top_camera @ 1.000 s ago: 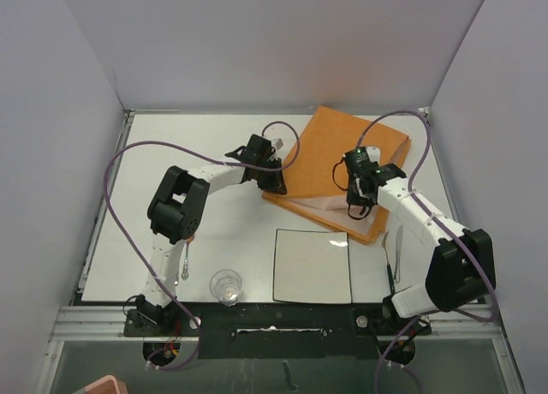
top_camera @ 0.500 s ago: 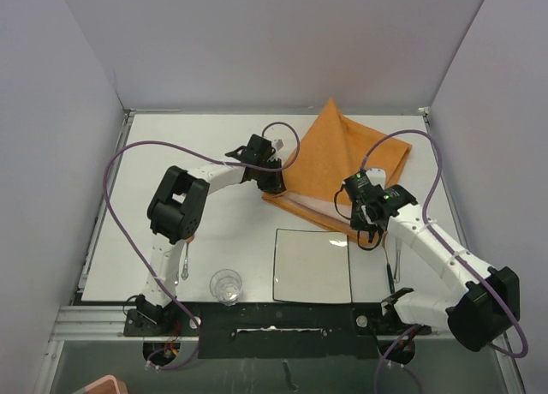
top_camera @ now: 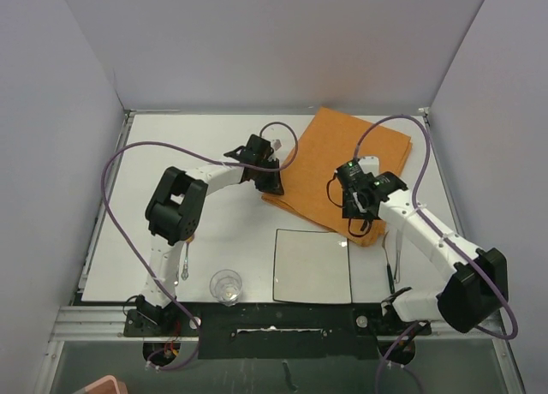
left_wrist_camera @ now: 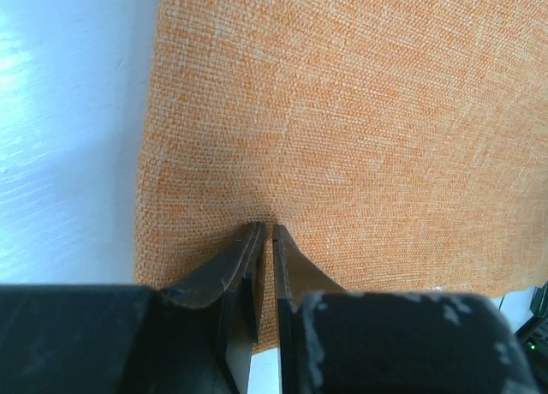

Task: Set the dinner table for one person
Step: Flatten out the napkin at the center of the board.

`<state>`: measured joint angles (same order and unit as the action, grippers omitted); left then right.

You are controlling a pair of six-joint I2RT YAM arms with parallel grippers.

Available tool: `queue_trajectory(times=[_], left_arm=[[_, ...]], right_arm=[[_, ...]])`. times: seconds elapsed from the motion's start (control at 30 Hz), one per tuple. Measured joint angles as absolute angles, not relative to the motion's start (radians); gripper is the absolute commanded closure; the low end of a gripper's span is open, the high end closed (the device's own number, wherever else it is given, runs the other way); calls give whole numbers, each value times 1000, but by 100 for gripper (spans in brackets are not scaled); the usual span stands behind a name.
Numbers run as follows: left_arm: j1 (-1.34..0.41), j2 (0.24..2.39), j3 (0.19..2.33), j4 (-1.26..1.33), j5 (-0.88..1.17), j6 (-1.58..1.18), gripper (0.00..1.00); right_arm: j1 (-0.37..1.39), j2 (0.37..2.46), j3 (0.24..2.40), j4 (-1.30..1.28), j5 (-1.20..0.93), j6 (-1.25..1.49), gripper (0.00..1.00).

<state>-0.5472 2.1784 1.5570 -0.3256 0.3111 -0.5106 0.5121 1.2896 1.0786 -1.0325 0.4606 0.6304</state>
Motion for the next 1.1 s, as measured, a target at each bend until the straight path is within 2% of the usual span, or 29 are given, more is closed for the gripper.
queue_trajectory(times=[0.1,0.13,0.17,0.2,0.37,0.63,0.87,1.1], left_arm=[[-546,2170,1545,-326,302,-510,91],[-546,2167,1541,-326,297,-511,91],[-546,2163,1537,-326,295,-511,91],[-546,2159,1533,-327,291,-511,91],[-547,2140,1527,-347,268,-511,91],[-543,2112,1527,-389,242,-493,91],[-519,2049,1515,-403,209,-477,91],[-487,1877,1497,-408,146,-458,91]], right_arm=[[498,1354,1121,-976,471,595,51],[484,1388,1145,-955,467,582,61],[462,1424,1171,-927,461,569,89],[438,1461,1197,-899,456,556,100],[358,1636,1320,-767,441,493,100],[346,1916,1490,-709,413,451,100],[359,2041,1515,-725,385,447,100],[395,2091,1556,-759,373,425,100]])
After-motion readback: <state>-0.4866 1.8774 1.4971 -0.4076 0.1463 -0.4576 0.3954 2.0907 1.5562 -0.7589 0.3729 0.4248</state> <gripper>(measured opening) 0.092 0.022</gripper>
